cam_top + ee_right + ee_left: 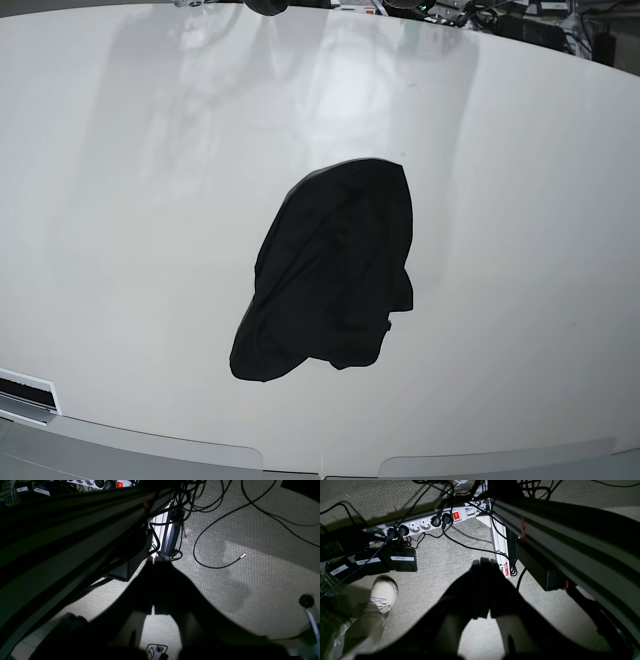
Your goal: Layout the t-shirt on the table in an organized manner, then fold the t-shirt properly
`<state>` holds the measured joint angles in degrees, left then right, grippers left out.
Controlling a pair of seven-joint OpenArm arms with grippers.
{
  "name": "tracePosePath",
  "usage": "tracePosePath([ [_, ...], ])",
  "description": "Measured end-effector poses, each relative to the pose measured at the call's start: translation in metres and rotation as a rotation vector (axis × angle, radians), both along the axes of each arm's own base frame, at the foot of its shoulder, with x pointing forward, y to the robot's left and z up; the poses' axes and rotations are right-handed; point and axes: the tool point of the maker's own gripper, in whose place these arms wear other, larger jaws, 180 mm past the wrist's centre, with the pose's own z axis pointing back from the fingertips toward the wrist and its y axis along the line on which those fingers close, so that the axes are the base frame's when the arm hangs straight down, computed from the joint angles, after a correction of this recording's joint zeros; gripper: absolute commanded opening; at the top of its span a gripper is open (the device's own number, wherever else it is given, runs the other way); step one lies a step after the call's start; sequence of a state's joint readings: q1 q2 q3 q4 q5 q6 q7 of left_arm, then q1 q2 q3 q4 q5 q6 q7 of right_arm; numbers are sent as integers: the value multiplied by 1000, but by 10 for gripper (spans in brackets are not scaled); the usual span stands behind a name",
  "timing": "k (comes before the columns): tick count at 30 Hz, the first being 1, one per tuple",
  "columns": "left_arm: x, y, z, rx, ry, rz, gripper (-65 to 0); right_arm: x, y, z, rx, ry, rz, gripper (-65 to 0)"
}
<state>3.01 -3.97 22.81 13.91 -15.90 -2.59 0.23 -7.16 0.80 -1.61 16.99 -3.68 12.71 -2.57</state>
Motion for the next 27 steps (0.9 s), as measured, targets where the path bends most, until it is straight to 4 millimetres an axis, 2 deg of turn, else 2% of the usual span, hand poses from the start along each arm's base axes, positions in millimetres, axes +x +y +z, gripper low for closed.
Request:
tracePosePath([
  [20, 1, -1, 0, -2, 0, -1, -650, 0, 0, 0, 0, 2, 0, -650],
  [24, -17, -7, 2, -40, 119, -37, -650, -24, 14, 6, 92, 133, 56, -650],
  [27, -29, -9, 7, -60, 127, -47, -650, -34, 21, 11, 139, 168, 95, -650],
])
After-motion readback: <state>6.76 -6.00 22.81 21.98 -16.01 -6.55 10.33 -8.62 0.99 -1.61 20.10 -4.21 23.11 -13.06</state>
